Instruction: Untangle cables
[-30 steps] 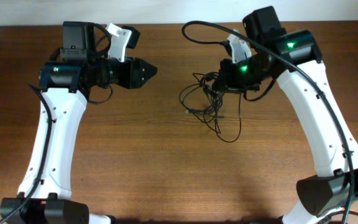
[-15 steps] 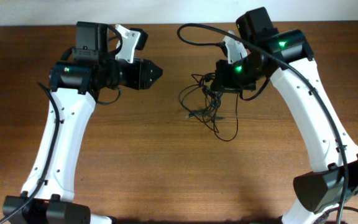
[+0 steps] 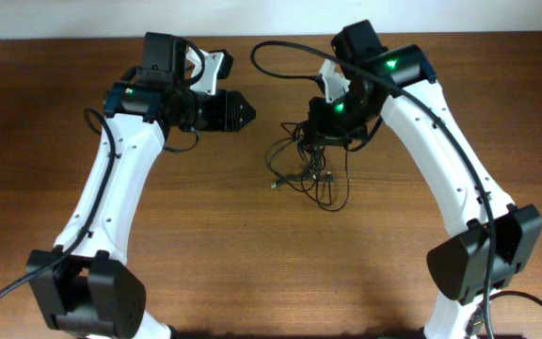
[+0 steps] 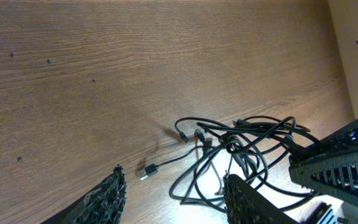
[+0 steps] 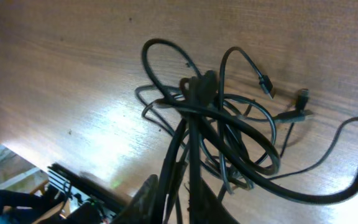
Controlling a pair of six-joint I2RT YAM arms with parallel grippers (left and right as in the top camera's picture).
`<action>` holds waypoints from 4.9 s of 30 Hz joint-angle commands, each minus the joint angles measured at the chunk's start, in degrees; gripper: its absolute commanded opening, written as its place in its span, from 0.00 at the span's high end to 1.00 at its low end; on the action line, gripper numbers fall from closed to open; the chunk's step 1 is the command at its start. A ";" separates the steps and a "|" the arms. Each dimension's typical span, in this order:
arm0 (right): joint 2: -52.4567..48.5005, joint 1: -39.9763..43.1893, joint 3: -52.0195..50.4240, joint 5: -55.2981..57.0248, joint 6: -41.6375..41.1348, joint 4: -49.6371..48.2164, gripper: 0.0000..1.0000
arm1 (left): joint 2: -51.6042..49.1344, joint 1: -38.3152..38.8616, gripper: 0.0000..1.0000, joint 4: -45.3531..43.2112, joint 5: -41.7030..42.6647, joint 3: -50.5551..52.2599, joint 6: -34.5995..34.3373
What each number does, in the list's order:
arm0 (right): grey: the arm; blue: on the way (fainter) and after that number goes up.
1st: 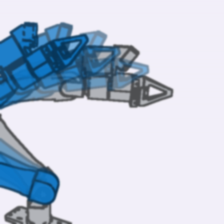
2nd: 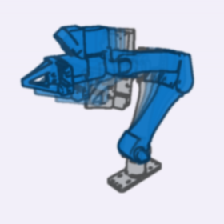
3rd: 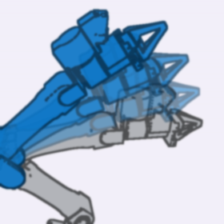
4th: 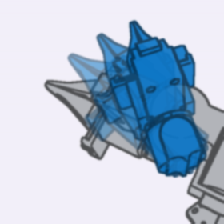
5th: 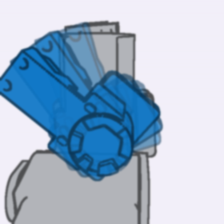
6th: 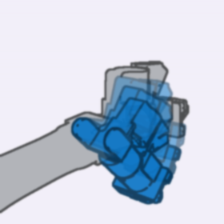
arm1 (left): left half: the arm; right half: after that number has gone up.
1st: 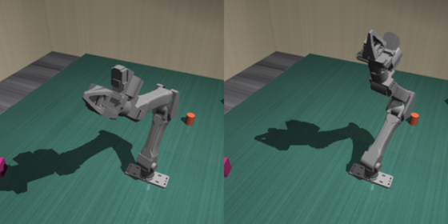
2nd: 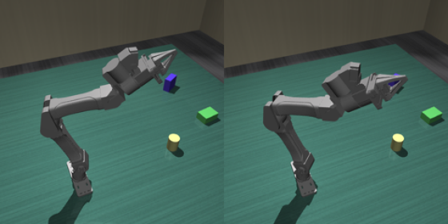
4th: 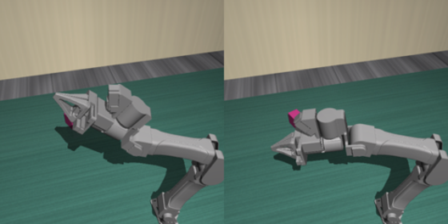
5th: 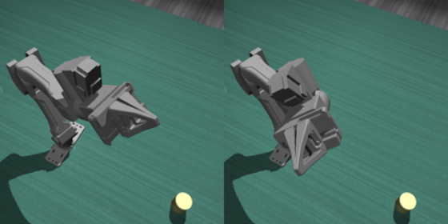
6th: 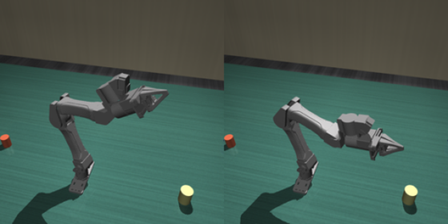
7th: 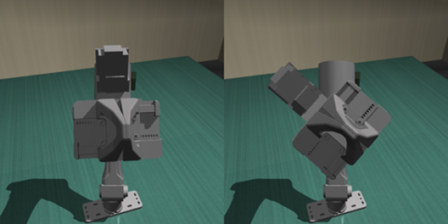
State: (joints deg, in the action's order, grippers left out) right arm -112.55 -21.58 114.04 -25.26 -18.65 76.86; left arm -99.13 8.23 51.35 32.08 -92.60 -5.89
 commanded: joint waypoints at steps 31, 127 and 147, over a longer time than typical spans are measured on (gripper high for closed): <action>-0.55 16.72 0.98 -4.87 4.92 1.53 0.13 | -25.53 14.51 1.00 -8.94 -10.47 -0.57 -2.40; 11.98 15.23 -7.37 9.25 7.30 -0.04 0.67 | -5.20 5.38 0.11 15.39 -31.85 -11.28 1.57; 10.80 15.23 -7.76 9.27 7.34 0.85 0.66 | -34.14 14.25 0.57 -7.58 -15.26 -11.15 0.66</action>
State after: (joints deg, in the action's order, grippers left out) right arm -101.45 -6.42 105.67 -16.47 -11.62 77.78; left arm -130.98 22.39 45.32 16.12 -103.72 -8.12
